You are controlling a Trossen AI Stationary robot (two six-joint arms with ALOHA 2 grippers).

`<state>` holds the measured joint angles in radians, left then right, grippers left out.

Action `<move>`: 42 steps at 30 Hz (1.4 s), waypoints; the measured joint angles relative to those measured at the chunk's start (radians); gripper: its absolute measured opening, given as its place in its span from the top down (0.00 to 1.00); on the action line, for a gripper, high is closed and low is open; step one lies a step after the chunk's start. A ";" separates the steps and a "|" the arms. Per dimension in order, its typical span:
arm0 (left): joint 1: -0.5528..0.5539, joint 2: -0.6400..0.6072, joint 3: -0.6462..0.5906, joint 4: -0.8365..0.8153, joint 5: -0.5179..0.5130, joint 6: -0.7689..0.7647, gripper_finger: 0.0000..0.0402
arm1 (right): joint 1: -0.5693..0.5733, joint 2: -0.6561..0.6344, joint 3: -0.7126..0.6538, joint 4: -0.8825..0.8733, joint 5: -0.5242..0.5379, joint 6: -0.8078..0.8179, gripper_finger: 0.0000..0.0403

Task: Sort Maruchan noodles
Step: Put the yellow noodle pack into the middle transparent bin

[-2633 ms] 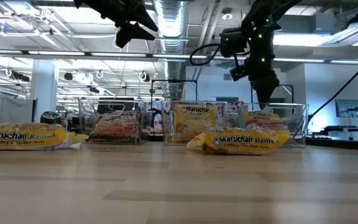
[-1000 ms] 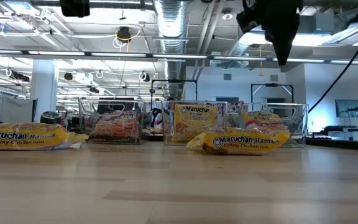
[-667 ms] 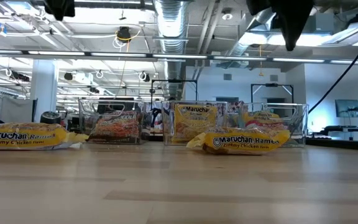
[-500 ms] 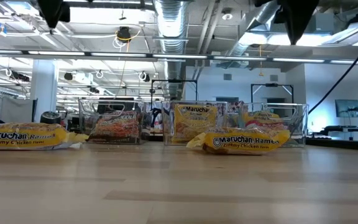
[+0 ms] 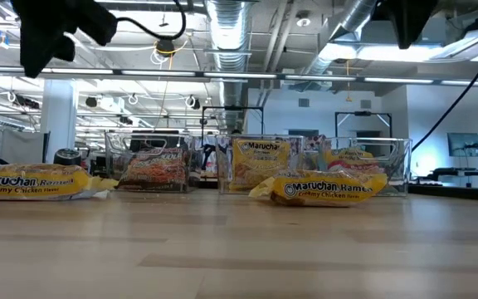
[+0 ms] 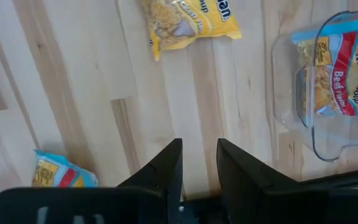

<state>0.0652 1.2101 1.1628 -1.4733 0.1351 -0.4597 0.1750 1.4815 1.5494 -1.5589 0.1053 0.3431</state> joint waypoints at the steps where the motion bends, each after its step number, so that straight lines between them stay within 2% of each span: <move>1: -0.004 0.000 -0.016 0.013 0.009 -0.006 0.66 | 0.006 0.000 0.000 0.000 0.000 0.000 0.70; 6: -0.009 -0.001 -0.092 0.058 0.072 -0.038 0.66 | 0.029 0.000 0.000 0.002 0.000 0.000 0.70; 15: -0.009 0.000 -0.215 0.069 0.071 0.004 0.66 | 0.052 0.001 0.000 0.008 0.002 0.057 0.70; 20: -0.009 0.000 -0.241 0.172 0.077 0.005 0.66 | 0.061 0.001 0.000 0.022 0.004 0.069 0.70; 26: -0.009 0.000 -0.284 0.380 0.098 0.009 0.66 | 0.061 0.001 0.000 0.058 0.006 0.071 0.69; 31: -0.008 0.000 -0.307 0.437 0.054 -0.003 0.66 | 0.061 0.001 0.000 0.058 0.006 0.070 0.69; 42: 0.020 0.000 -0.389 0.551 0.043 -0.040 0.60 | 0.061 0.002 0.000 0.088 0.008 0.068 0.69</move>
<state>0.0855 1.2098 0.7735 -0.9222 0.1783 -0.4994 0.2356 1.4830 1.5494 -1.4705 0.1131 0.4110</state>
